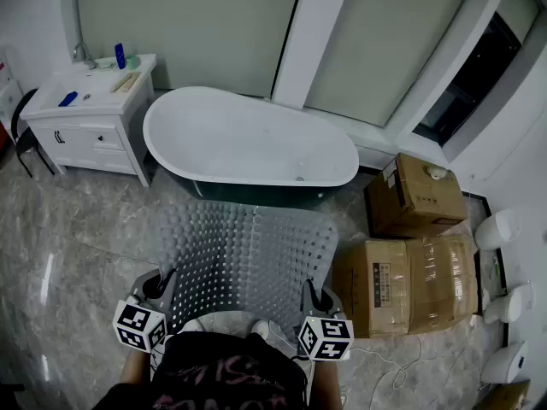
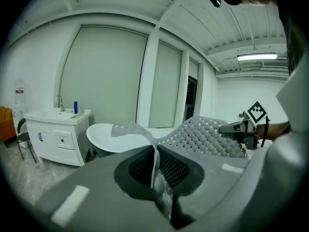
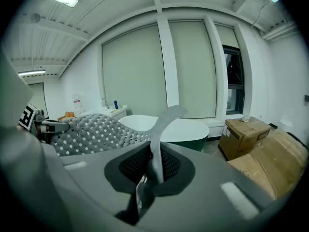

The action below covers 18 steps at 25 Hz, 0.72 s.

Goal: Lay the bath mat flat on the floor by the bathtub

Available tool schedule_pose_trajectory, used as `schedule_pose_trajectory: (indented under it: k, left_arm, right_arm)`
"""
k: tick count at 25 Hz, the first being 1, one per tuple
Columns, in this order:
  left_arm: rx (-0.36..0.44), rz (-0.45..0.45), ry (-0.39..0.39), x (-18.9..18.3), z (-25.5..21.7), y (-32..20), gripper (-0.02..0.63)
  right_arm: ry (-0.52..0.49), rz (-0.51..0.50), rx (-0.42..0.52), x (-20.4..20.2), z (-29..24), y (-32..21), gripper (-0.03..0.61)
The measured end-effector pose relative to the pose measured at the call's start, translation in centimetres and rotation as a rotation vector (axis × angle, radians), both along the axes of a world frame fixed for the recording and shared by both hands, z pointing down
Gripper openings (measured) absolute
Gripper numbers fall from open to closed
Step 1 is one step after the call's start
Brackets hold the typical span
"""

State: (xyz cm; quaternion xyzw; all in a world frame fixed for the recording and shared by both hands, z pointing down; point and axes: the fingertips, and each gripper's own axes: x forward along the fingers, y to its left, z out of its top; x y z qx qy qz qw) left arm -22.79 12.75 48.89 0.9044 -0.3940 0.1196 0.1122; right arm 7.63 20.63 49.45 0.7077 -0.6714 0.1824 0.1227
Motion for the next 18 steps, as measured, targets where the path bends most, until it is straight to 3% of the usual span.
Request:
schedule_pose_trajectory:
  k: [18]
  left_arm:
    - [-0.018,0.015,0.001,-1.1,0.6,0.9,0.016]
  right_arm:
    - [-0.001,-0.022,-0.001,-2.1,0.3,0.3,0.044]
